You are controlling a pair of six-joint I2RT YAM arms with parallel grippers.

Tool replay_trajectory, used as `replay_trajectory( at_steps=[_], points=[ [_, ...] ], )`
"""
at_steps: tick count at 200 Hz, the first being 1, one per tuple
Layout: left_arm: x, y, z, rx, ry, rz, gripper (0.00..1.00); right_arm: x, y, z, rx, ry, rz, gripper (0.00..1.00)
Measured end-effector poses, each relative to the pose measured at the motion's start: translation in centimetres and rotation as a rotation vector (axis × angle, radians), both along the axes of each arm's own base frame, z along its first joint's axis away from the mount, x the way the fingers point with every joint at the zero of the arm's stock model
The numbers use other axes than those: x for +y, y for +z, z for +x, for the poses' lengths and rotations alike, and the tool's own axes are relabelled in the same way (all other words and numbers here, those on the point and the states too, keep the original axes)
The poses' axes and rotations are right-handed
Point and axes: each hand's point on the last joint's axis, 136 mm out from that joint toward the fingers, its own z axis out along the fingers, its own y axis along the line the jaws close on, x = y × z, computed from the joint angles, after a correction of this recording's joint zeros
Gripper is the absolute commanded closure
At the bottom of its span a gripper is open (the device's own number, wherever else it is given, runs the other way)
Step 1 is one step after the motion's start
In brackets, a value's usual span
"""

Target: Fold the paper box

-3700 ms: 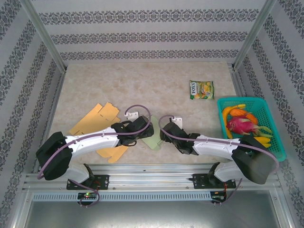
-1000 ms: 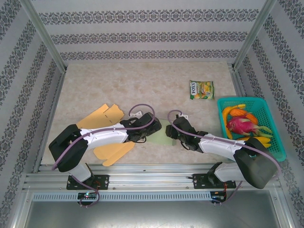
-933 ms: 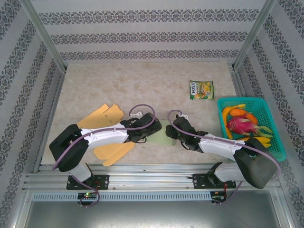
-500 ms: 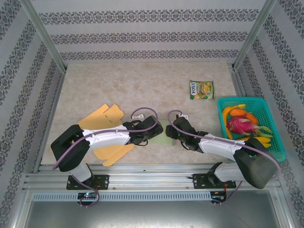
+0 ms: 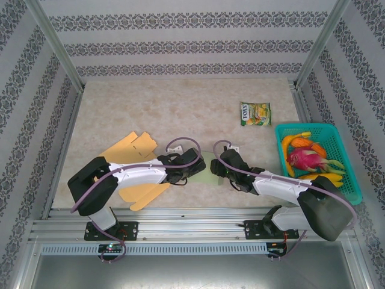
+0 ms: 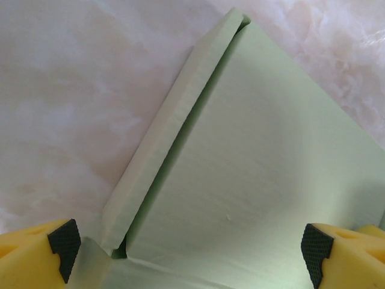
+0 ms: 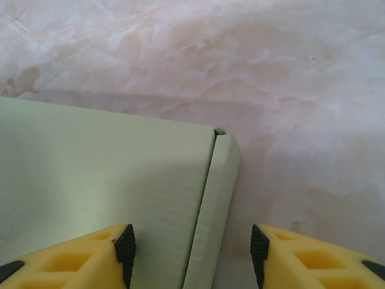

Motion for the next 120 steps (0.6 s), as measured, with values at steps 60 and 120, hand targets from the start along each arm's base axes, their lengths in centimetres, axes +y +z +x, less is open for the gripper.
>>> replay_trajectory(
  at_steps=[60,120],
  points=[
    [-0.2,-0.8,-0.1,0.016,-0.003,0.004,0.06,-0.2,0.0,0.1,0.0,-0.003,-0.003,0.46],
    [0.1,-1.3,-0.3,0.02,0.004,0.002,0.12,-0.2,0.0,0.1,-0.005,0.007,-0.012,0.46]
  ],
)
